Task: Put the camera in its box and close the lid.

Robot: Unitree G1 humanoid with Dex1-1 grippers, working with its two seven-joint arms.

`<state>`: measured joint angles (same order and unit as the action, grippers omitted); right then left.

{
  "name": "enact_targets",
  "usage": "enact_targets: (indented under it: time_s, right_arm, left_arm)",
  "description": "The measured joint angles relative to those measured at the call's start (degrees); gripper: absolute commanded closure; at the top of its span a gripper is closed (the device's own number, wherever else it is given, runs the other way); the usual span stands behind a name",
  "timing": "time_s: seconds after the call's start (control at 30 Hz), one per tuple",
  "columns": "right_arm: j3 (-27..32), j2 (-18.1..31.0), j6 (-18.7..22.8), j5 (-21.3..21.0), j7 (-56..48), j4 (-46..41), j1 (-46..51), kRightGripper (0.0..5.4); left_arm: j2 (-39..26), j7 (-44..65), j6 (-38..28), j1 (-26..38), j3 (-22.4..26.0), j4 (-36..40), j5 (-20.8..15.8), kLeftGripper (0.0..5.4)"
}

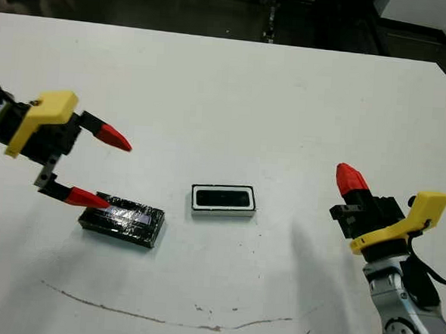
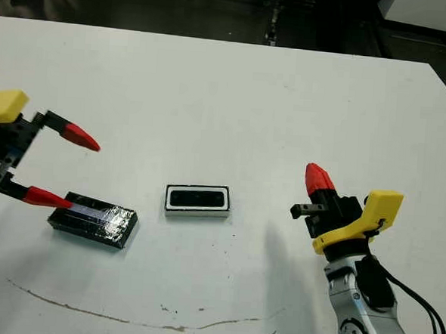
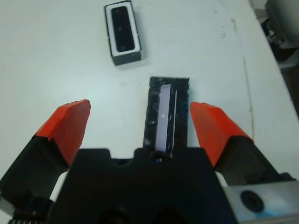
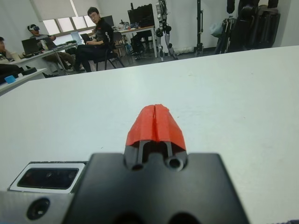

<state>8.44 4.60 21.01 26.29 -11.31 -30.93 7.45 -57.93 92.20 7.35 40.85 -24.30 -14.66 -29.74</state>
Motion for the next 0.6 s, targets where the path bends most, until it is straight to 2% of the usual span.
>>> enact_targets:
  time_s: [0.23,0.6]
  right_arm:
    - [-0.6,0.0,-0.2,0.0,0.2,0.2,0.0,5.38]
    - [-0.9,0.0,-0.7,-0.1,0.2,0.4,0.1,5.38]
  left_arm:
    - [-0.8,0.0,2.0,2.5,-7.2,0.7,-3.7,0.0]
    - [-1.0,0.0,-0.7,1.7,-9.9,1.6,-5.6,0.0]
